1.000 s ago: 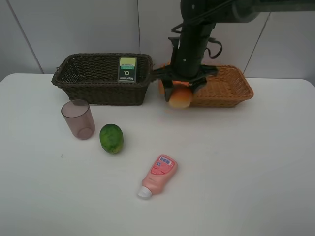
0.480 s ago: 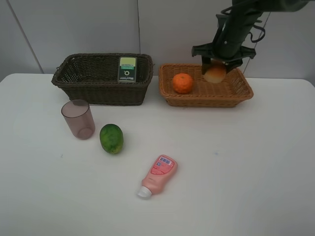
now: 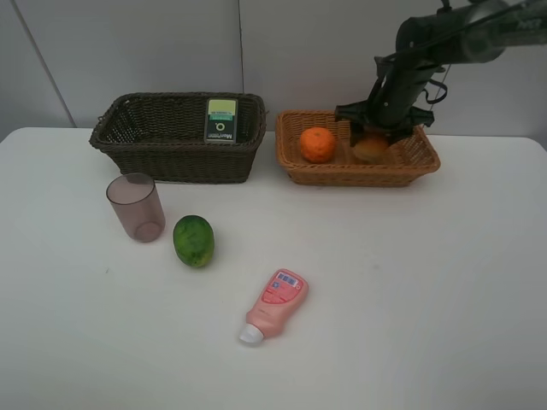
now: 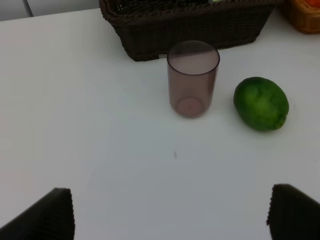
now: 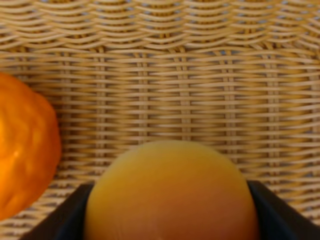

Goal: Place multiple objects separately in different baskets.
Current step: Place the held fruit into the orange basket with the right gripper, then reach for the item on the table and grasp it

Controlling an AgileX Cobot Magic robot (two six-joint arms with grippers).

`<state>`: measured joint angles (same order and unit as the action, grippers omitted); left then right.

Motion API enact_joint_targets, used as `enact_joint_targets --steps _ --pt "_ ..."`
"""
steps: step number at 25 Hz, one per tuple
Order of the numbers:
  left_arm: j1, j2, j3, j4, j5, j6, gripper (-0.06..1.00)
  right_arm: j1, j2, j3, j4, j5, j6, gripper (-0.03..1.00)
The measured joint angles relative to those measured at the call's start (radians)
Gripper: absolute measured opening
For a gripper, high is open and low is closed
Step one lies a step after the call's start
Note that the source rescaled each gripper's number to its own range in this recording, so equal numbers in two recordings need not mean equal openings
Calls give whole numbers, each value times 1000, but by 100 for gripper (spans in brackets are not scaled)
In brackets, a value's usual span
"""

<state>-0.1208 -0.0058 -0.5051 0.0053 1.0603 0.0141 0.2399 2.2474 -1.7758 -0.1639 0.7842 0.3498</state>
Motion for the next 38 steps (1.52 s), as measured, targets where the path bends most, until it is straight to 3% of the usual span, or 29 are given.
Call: enact_joint_targets --steps 3,4,5,7,8,9,11,20,32,38 --pt "0 0 0 0 0 0 100 0 4 0 0 -26 0 0" --pt "0 0 0 0 0 0 100 0 4 0 0 -35 0 7" --pt "0 0 0 0 0 0 100 0 4 0 0 -42 0 22" --pt "0 0 0 0 0 0 100 0 4 0 -5 -44 0 63" --pt "0 0 0 0 0 0 100 0 4 0 -9 -45 0 76" --pt "0 0 0 0 0 0 100 0 4 0 -12 -45 0 85" --pt "0 0 0 0 0 0 100 0 4 0 -18 -43 0 93" --pt "0 0 0 0 0 0 100 0 -135 37 -17 71 0 97" --pt "0 0 0 0 0 0 100 -114 -734 618 0 71 -24 97" --pt "0 0 0 0 0 0 100 -104 -1130 801 11 131 -56 97"
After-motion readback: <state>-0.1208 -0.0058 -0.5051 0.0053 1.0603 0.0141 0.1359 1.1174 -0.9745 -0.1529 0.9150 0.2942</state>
